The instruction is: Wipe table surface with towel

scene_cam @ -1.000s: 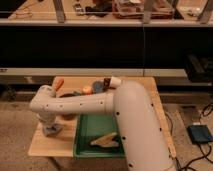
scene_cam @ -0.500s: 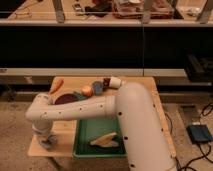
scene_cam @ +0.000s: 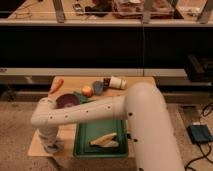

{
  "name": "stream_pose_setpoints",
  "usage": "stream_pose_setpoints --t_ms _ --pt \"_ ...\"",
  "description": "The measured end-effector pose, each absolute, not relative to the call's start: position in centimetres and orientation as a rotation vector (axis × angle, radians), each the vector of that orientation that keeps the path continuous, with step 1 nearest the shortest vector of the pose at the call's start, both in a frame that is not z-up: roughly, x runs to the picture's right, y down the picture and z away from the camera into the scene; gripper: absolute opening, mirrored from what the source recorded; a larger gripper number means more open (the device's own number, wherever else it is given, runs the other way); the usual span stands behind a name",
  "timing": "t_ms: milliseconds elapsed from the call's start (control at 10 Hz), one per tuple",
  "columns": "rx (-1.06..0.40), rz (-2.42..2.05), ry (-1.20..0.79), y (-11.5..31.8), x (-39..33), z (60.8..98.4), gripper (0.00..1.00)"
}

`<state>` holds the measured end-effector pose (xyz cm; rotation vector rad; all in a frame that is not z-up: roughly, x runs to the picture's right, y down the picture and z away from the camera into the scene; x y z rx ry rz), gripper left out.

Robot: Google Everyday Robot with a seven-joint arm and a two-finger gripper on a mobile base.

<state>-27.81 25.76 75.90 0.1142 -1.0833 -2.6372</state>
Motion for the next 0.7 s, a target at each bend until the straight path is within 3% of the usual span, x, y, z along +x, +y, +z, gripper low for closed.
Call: stream_pose_setpoints --t_ms 200,400,700 --pt "-0.019 -2.619 -1.011 24.2 -23.7 77.0 0.00" --pt "-0.064 -2.562 -0.972 22.6 -22.1 78.8 0.00" --pt "-0.034 -2.515 -0.906 19.5 -23.1 81.0 0.00"
